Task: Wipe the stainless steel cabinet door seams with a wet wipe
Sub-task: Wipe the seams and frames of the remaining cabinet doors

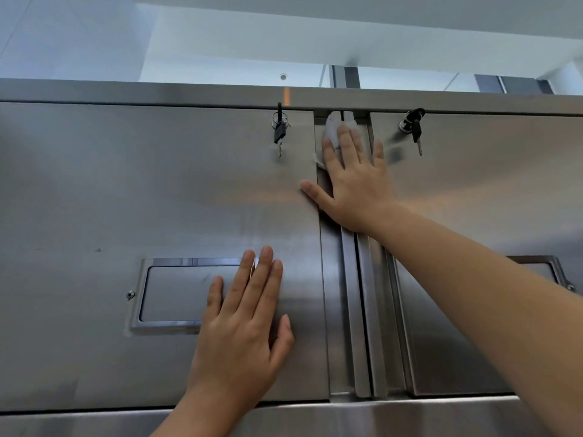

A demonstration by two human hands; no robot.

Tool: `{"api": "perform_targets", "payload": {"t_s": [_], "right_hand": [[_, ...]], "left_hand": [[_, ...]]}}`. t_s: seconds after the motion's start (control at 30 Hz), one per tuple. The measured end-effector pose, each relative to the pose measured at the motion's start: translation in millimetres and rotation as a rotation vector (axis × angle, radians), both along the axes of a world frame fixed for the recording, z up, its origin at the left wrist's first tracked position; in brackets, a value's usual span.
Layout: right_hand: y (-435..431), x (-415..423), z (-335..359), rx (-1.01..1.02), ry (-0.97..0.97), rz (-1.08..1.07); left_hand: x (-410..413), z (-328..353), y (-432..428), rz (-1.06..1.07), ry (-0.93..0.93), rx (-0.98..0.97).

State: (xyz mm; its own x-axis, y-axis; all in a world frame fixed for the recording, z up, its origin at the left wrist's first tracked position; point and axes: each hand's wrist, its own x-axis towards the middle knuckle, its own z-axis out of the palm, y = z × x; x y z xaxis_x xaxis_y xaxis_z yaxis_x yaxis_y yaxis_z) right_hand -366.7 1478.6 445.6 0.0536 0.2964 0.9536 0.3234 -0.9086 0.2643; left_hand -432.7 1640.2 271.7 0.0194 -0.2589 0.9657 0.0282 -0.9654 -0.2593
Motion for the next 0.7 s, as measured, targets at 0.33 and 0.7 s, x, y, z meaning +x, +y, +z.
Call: {"api": "perform_targets", "payload": {"t_s": [0.33,0.7], "right_hand": [[-7,2,3,-0.053,0.017,0.045],[-14,1,13,-0.044,0.082,0.098]], "left_hand": [[1,-1,0,-0.001,-0.002,-0.002],[2,0,2,0.026,0.003,0.009]]}}
